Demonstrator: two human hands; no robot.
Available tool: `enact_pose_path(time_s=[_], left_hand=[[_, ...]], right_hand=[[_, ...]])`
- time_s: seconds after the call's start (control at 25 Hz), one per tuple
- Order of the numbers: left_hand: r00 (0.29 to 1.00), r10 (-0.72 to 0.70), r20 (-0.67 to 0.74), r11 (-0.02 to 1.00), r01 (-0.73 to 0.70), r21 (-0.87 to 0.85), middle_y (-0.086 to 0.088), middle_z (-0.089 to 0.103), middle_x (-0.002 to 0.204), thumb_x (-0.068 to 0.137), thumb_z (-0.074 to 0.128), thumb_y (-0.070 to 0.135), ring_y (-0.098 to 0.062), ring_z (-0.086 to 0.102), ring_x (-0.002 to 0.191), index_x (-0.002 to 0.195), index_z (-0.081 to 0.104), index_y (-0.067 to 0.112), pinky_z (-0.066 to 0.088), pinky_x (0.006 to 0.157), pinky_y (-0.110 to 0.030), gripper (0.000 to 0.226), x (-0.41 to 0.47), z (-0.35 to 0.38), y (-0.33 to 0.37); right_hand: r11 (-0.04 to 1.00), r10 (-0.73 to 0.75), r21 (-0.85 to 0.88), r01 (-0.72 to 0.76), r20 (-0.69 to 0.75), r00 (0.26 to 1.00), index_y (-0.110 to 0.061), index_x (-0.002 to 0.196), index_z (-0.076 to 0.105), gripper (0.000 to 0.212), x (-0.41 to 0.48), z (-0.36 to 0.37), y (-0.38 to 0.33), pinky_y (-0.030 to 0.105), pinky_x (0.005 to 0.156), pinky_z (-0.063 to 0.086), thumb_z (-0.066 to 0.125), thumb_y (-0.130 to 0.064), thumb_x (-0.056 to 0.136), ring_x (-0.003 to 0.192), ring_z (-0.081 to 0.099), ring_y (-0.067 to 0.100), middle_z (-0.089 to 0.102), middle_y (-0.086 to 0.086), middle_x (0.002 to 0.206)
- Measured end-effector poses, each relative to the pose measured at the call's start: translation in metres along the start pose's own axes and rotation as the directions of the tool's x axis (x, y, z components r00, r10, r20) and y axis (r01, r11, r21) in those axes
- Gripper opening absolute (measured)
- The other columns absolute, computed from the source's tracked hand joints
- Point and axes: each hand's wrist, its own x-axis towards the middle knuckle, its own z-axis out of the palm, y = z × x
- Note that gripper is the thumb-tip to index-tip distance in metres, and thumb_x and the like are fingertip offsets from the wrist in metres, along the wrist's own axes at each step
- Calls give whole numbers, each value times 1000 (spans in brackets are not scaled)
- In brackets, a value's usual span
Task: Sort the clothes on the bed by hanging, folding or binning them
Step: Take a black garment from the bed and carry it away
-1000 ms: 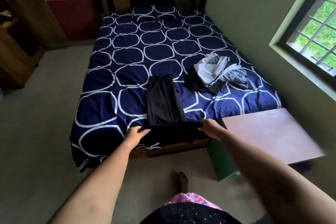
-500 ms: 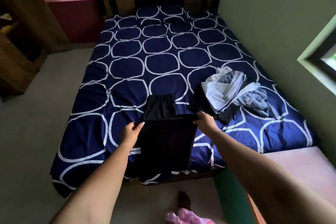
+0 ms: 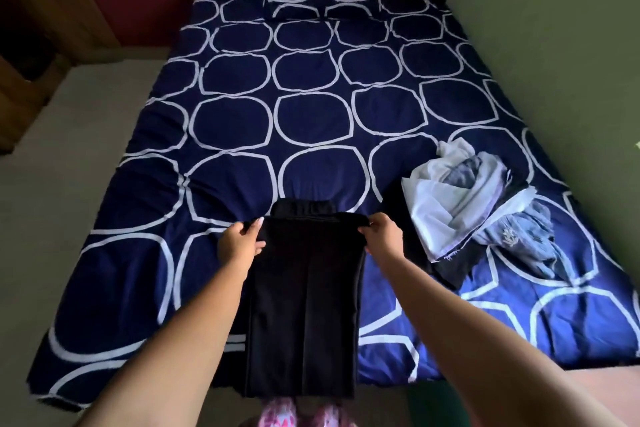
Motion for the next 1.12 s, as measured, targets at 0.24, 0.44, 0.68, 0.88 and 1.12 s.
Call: enact_pose_path(time_s=[0.24,0.44,0.68,0.88,1.12], left_hand=[[999,-41,23,998,40,44,1,62,57,86,70,32,-19,69,60,76,58,9,59,72,-45,27,78,41,-23],[1000,-4,28,996,2,89,-5,64,64,87,68,37,-27,72,70,72,55,12,58,75,-48,31,139,65,-28],[908,330,259,854,-404,327,-12,28,154,92,59,35,-25,35,139,151,23,12,33,113,-39,72,141,87,-87],[575,566,591,341,-816,467,-6,24,157,94,39,38,-27,30,141,150,24,13,24,113,-40,63,53,76,-185],[540,411,735,97,-827,553,2,27,156,88,34,46,-19,35,139,153,8,28,24,112,-41,73,40,20,-238]], right_hand=[[957,202,201,-211,63,977,-10,95,49,17,69,36,12,31,43,53,59,1,87,48,58,21,54,-2,78],[916,227,326,-232,53,972,-9,99,49,19,123,69,6,29,48,55,49,6,88,54,60,19,59,4,84],[989,-57,-138,60,25,998,-9,141,39,58,107,120,47,32,107,30,57,-6,85,132,39,27,39,12,146],[745,-393,-411,526,366,843,-16,144,38,63,11,166,112,36,110,32,46,-35,84,141,30,19,31,6,153],[706,-129,-638,307,311,942,-27,152,14,71,-8,132,182,38,118,10,14,-55,86,146,5,12,6,-9,157]])
